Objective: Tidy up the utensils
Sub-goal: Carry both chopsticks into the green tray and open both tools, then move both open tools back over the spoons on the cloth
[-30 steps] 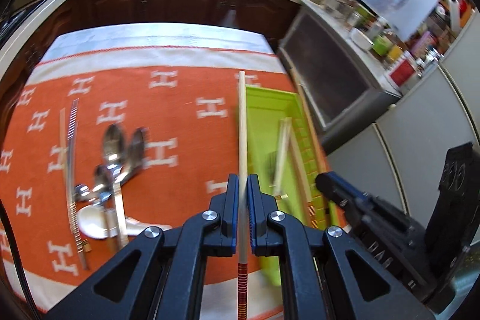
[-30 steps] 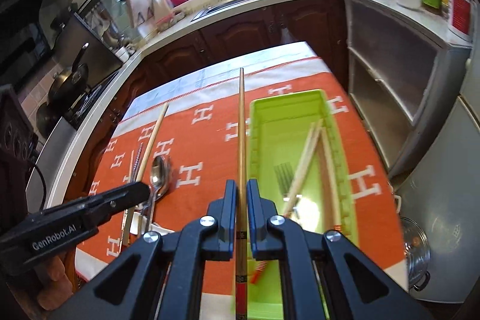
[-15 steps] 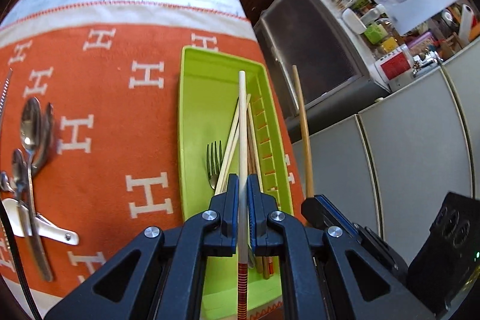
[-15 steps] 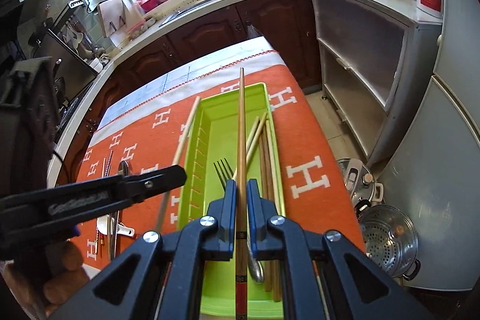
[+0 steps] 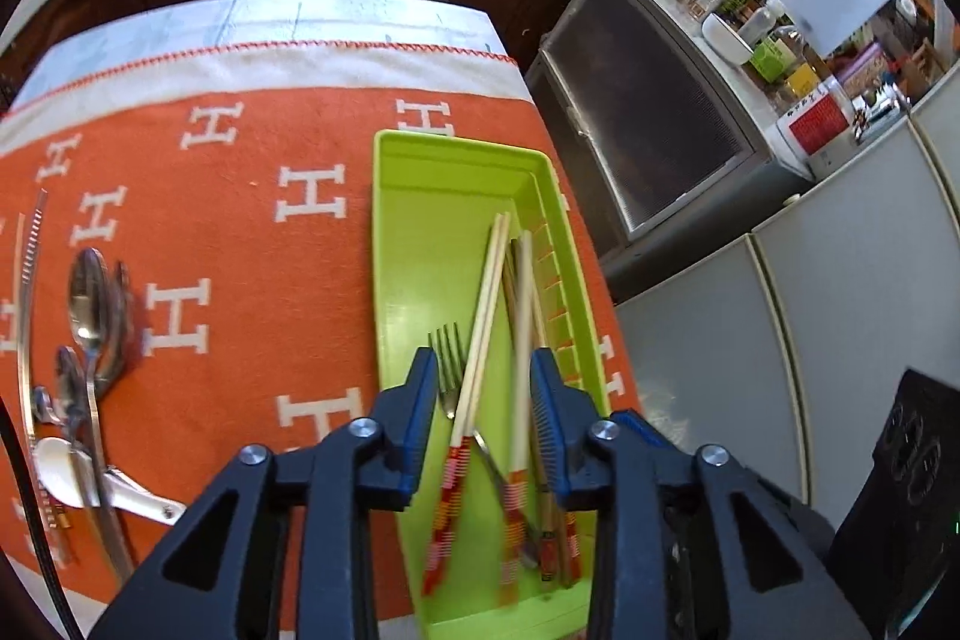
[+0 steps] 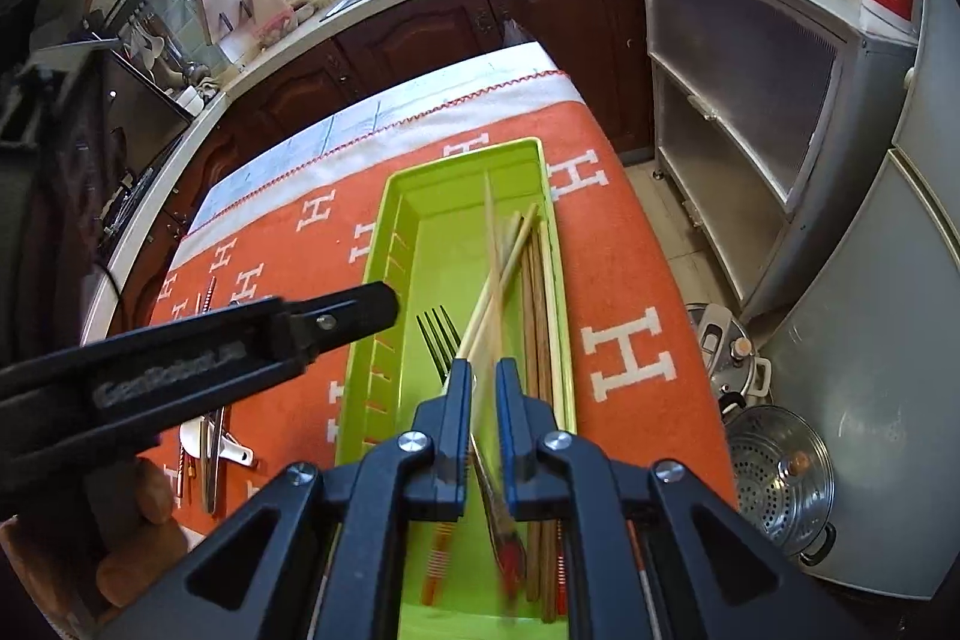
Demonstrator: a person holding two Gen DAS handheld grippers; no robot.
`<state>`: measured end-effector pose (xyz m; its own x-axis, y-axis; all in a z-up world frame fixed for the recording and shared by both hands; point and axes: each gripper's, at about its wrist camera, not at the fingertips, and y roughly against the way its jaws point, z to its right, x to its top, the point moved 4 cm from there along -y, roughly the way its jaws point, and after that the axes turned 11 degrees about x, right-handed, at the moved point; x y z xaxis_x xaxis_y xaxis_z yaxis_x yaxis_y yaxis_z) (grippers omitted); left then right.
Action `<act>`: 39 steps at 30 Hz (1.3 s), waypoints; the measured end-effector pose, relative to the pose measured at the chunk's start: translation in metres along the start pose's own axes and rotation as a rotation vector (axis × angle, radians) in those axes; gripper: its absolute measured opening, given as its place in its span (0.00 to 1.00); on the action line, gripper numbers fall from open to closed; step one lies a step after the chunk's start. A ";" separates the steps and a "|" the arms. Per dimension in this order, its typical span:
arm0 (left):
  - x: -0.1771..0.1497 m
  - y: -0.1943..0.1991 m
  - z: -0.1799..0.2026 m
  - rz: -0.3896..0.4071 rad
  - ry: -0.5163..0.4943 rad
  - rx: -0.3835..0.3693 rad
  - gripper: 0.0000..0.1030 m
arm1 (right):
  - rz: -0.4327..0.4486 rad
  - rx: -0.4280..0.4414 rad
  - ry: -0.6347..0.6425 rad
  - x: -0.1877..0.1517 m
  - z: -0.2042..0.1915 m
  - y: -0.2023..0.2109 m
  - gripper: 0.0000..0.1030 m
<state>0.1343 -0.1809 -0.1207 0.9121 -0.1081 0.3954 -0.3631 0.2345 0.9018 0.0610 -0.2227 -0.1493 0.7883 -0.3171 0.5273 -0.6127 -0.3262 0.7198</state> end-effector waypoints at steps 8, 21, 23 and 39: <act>-0.019 0.033 -0.025 0.082 -0.064 0.110 0.52 | -0.020 0.009 0.000 -0.008 -0.007 -0.001 0.11; -0.058 0.074 -0.069 0.205 -0.112 0.254 0.74 | -0.025 0.021 0.007 -0.026 -0.037 0.006 0.11; -0.064 0.081 -0.077 0.230 -0.118 0.279 0.76 | -0.031 0.021 0.014 -0.029 -0.045 0.005 0.11; -0.084 0.100 -0.151 0.221 0.021 0.295 0.78 | -0.095 0.040 0.078 -0.055 -0.107 -0.017 0.11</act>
<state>0.0507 -0.0023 -0.0902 0.8080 -0.0653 0.5855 -0.5884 -0.0390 0.8077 0.0340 -0.1049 -0.1418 0.8439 -0.2137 0.4922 -0.5357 -0.3871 0.7504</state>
